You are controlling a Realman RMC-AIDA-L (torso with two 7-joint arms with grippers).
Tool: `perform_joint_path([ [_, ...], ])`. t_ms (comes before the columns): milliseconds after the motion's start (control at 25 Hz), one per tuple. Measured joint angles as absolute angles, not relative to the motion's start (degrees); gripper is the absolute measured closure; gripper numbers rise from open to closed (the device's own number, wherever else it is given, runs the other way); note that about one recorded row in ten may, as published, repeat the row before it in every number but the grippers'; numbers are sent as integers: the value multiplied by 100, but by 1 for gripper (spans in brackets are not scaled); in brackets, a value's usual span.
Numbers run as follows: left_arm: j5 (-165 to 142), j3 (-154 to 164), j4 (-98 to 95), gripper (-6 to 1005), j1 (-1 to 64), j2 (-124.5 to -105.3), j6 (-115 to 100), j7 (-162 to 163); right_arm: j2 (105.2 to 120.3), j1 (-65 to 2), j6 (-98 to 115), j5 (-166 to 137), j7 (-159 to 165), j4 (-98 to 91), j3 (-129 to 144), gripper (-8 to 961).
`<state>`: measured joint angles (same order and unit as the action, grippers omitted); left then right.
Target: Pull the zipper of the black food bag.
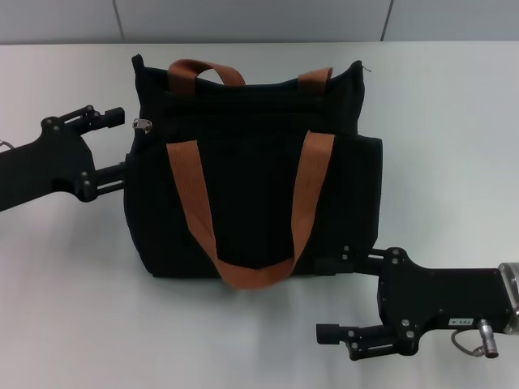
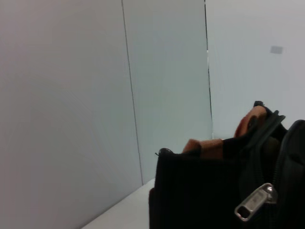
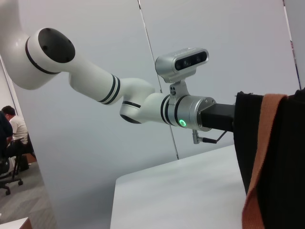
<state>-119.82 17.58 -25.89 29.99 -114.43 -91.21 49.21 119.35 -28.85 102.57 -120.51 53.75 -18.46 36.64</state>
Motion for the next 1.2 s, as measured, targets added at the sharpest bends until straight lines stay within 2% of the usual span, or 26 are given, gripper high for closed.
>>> perform_joint_path([
  [280,-11951,1788,-2730,280,3041,-11452,-9150,4903,11936,-2891,10257,-11998,5379,-1846,3665,114],
  [440,-11949,1795,-2732,506,3057,-11460,-9203,4903,11935,-2889,10257,-11996,5379,-1846,3665,113],
  [880,-11918,1767,-2826,912,3059,-11468,-9550,4898,11933,-2900,10428,-11819,5387,-1846,3660,114],
  [1200,-11729,1761,-2830,956,3019,-11498,-9654,4823,11909,-3002,11475,-10928,6144,-1895,3656,113],
])
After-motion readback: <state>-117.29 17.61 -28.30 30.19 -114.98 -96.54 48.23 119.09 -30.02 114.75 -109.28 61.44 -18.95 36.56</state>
